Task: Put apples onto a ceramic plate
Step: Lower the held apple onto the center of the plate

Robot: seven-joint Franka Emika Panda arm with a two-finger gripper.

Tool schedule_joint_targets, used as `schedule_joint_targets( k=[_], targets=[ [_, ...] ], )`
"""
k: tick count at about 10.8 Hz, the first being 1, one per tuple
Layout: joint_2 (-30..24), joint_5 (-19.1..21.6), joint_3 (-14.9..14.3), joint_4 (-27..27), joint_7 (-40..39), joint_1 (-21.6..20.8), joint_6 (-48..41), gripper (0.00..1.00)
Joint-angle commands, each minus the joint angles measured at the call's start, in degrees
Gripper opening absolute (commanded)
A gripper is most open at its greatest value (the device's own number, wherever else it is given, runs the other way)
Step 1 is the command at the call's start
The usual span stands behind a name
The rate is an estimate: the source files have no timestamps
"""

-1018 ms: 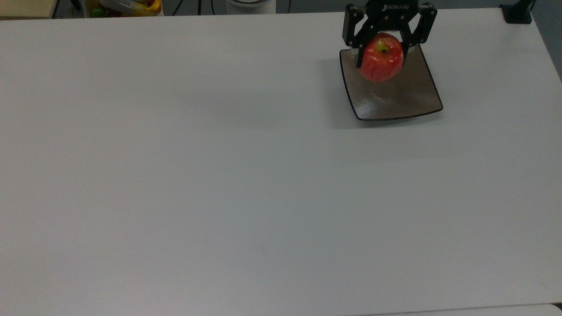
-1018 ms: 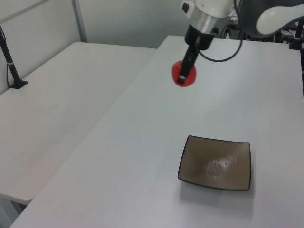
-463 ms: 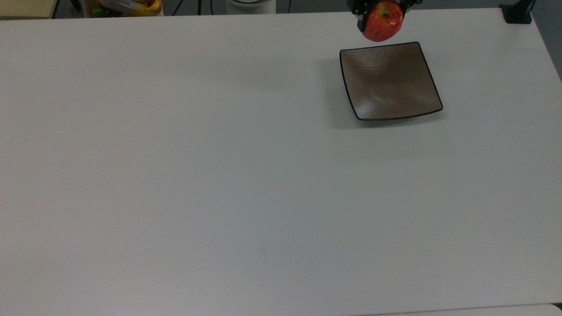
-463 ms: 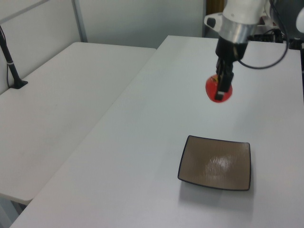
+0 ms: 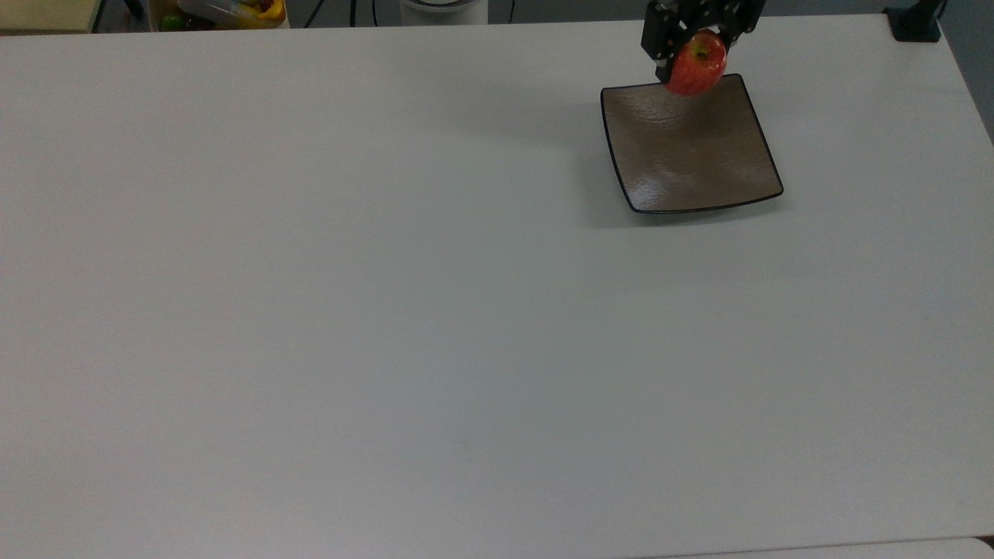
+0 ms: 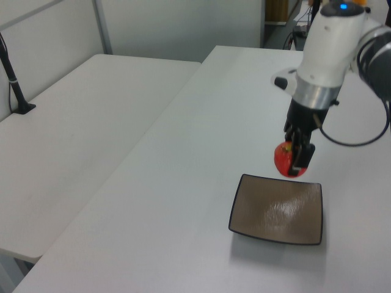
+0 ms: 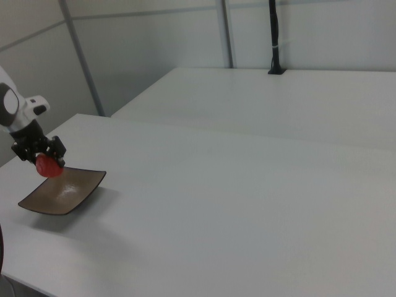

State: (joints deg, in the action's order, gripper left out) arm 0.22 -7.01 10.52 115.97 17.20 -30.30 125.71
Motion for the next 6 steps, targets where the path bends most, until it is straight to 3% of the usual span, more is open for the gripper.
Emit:
schedule_joint_targets(
  k=[1, 6],
  targets=[
    [3.5, 0.4, 0.5, 3.2, 0.5, -0.1, 7.9, 0.21],
    [11.0, -1.9, 0.5, 3.3, 2.8, -0.4, 18.6, 0.22]
  ],
)
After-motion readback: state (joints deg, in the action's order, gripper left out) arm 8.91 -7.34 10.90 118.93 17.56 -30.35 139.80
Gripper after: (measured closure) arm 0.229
